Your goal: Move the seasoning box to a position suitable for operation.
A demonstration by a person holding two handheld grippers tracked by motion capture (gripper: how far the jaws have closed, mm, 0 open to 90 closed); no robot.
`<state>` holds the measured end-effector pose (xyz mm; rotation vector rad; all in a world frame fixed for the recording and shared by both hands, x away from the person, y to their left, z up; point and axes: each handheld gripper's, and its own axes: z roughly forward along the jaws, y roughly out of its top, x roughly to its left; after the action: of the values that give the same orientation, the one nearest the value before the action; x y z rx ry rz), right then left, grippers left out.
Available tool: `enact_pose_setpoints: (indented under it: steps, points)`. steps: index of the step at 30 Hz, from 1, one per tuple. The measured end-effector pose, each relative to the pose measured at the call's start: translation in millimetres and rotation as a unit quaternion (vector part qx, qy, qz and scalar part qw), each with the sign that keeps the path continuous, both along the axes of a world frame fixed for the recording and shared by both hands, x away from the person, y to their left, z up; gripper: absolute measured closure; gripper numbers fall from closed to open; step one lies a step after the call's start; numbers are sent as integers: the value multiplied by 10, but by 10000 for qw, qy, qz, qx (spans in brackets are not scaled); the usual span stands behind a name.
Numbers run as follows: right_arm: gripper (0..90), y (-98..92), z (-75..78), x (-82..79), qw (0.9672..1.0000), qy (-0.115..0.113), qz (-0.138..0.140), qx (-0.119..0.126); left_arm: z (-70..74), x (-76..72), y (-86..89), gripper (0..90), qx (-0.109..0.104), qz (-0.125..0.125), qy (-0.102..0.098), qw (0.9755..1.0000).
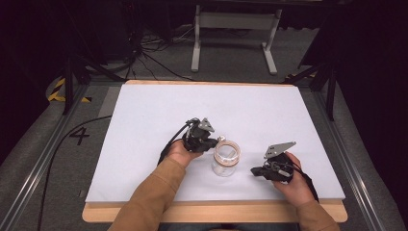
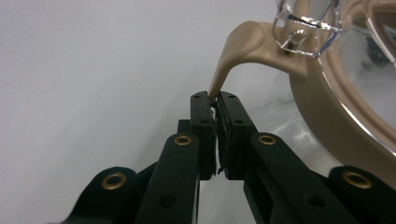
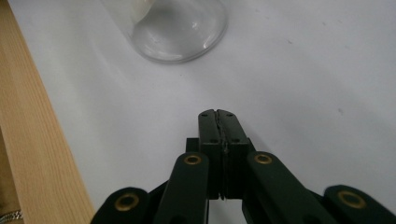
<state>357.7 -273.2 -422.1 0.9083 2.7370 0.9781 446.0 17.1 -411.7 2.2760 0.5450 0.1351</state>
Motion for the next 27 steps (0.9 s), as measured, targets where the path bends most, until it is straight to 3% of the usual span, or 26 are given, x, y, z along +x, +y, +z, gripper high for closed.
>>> enact_pose_setpoints:
  steps: [10, 12, 14, 18, 20, 25, 27]
  points:
    - [899, -109, -3, -60, 9998, -1, -195, 47, -15, 107, -96, 853, -140, -133, 110, 9998]
    - [899, -113, -9, -59, 9998, -6, -203, 42, -12, 120, -64, 856, -214, -136, 184, 9995]
    - [900, -123, -5, -52, 9998, -18, -199, 61, 13, 134, -10, 829, -275, -121, 392, 9988]
    - [900, -136, -2, -43, 9998, -26, -205, 86, 141, 140, 142, 876, -433, -36, 522, 9977]
    - [899, -141, -8, -40, 9997, -14, -214, 88, 249, 130, 212, 893, -489, -9, 465, 9977]
    - [900, -139, -4, -51, 9997, -14, -205, 90, 453, 54, 271, 894, -964, 22, 378, 9946]
    - [899, -134, -4, -51, 9997, -20, -202, 106, 501, 3, 254, 894, -1058, 31, 285, 9940]
